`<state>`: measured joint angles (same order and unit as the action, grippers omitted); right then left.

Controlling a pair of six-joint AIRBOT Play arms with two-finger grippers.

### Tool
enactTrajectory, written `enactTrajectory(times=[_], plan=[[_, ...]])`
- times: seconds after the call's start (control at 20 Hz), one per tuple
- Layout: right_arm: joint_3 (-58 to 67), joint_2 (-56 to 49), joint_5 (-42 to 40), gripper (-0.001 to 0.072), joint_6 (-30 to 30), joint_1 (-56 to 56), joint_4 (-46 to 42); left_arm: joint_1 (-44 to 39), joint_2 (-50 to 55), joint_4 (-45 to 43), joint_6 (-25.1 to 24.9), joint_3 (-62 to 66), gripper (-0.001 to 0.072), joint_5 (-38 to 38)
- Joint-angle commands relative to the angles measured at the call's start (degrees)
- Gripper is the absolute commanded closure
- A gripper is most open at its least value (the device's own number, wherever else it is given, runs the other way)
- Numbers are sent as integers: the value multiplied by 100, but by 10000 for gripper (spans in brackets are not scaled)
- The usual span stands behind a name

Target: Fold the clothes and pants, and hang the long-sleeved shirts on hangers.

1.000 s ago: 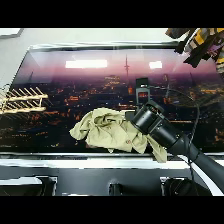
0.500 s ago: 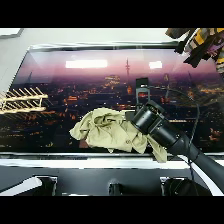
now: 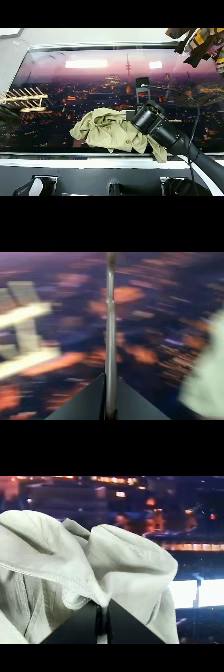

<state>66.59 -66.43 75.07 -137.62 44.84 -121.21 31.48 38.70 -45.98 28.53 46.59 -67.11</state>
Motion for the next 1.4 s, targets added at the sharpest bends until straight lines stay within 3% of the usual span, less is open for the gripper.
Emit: enactTrajectory(times=[0.0, 0.15, 0.4, 0.55, 1.35], plan=[[0, -4, 7, 679, -15, 7, -42, -979, -1473, 216, 179, -1217, 689, -407], [0, -4, 7, 679, -15, 7, -48, -1646, -2175, 518, 466, -1624, 690, -435], [0, -4, 138, 679, -133, 7, -234, -2396, -2627, 505, 625, -1749, 690, -1259], [0, -4, 297, 679, -437, 7, -433, -2428, -2699, 339, 623, -1764, 690, -1775], [0, -350, 291, 680, -1051, 7, -761, -2433, -2780, 310, 817, -1895, 690, -1753]])
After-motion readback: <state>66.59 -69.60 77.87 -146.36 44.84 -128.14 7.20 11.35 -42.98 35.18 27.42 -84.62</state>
